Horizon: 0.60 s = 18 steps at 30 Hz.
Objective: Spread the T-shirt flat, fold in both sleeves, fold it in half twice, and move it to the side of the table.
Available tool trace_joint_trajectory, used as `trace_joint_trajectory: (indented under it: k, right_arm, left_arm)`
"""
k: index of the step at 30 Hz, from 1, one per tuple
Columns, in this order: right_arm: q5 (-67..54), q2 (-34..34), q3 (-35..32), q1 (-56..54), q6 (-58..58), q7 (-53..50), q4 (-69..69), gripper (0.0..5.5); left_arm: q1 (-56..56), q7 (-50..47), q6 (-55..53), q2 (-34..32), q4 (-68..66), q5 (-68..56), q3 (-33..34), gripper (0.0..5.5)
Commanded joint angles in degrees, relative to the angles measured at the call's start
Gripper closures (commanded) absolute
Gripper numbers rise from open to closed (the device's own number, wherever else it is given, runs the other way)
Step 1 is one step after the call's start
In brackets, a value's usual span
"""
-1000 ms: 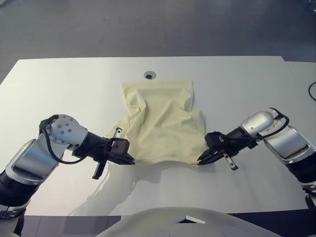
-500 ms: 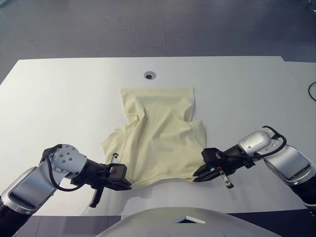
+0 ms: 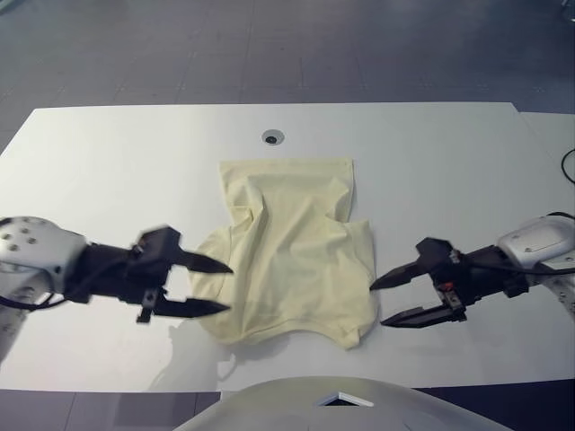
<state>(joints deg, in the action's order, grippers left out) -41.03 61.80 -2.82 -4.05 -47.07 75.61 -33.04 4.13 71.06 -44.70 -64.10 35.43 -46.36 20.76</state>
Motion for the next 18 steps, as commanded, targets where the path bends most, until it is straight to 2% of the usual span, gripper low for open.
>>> trace_joint_trajectory:
  k: [1,6,9,12,18]
  right_arm:
    - [-2.7,-8.1,-8.4,0.1,-8.2,-18.3,0.6,1.88]
    - [-7.9,-19.4,-17.4,4.3,-15.0,-36.7,-2.4,1.08]
    - [-9.2,-22.8,-18.7,6.7,-16.4,-42.4,-4.0,0.58]
    - [-9.3,-23.9,-18.1,6.3,-16.5,-45.1,-3.2,0.1]
    - [-10.0,-24.3,-16.5,4.8,-16.4,-46.9,-1.7,0.1]
  left_arm:
    - [-2.1,-19.7,-10.6,5.9,-4.4,1.4,3.6,2.06]
    - [9.5,-34.4,-19.0,17.4,0.1,0.7,5.8,1.23]
    - [13.0,-38.8,-19.1,20.8,-2.7,3.9,4.3,0.71]
    - [11.5,-42.2,-17.7,23.7,-9.0,6.8,2.4,0.15]
    - [10.6,-41.9,-14.3,27.5,-15.4,8.4,-1.5,0.12]
